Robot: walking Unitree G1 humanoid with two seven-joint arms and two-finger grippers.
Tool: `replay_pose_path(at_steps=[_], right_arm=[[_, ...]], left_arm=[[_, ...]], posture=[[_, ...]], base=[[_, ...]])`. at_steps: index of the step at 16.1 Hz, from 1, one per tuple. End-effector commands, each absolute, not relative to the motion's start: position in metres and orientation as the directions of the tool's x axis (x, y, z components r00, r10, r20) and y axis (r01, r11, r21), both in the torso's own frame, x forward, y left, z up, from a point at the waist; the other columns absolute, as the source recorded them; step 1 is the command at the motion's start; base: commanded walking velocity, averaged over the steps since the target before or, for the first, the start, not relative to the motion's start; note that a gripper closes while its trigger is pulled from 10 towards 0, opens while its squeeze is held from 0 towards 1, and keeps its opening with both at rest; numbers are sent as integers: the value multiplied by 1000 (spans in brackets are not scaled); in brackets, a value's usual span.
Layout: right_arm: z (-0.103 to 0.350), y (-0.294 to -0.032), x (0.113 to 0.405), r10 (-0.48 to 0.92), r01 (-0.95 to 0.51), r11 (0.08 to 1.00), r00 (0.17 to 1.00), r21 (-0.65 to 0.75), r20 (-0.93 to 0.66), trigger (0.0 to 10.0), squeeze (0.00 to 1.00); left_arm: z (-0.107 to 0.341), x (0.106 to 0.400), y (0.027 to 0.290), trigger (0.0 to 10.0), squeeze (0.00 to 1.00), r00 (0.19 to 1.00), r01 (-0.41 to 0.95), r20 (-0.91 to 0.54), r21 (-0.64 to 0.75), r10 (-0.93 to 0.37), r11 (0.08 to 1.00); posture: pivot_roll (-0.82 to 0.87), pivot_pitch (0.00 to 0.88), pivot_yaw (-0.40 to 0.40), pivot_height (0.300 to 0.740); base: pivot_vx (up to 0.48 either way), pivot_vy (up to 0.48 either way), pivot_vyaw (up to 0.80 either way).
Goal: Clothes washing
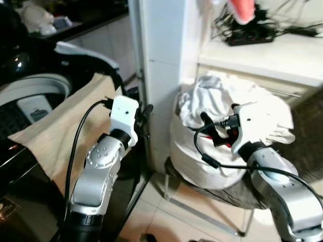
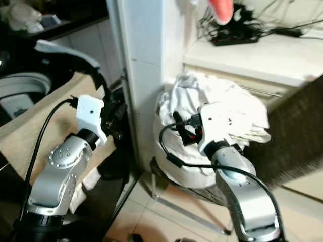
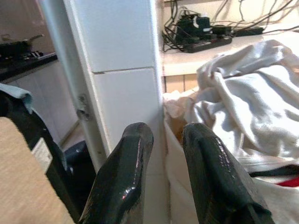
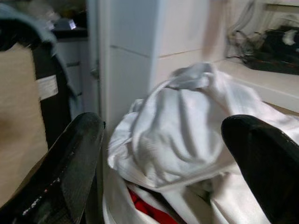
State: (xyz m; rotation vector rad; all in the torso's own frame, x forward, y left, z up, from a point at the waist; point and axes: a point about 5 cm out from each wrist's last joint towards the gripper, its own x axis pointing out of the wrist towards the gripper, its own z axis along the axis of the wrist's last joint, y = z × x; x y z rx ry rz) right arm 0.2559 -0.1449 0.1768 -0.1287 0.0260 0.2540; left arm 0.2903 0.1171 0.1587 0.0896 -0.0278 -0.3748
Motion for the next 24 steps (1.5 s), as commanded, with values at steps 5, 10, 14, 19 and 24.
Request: replay_pose_path(at_steps=[5,10,14,19,24], right_arm=[[179,-148,257,322,-318,930,947,-186,-9,10000,0],[189,-155,265,307,-287,925,951,-250,42,10000,0],[198,-158,267,311,-296,931,949,-213,42,10000,0],[216,-194,277,34,-51,974,996,-220,-80,10000,1000],[239,-205,274,-53,-2,962,979,-271,-196,10000,1000]], left_arm=[[164,295,126,10000,0,962,265,39,96,-270,959],[165,296,129,10000,0,972,226,44,87,-230,970],[166,298,133,10000,0,977,203,57,61,-206,977],[172,282,118,10000,0,850,517,71,81,-523,852],[171,286,118,10000,0,845,528,31,96,-533,844]], posture=[[-61,0,24,740],[-50,0,7,740],[-48,0,3,740],[-62,0,15,740],[-76,0,26,740]], base=[[414,0,301],[412,0,160],[167,0,0],[0,0,0],[0,0,0]])
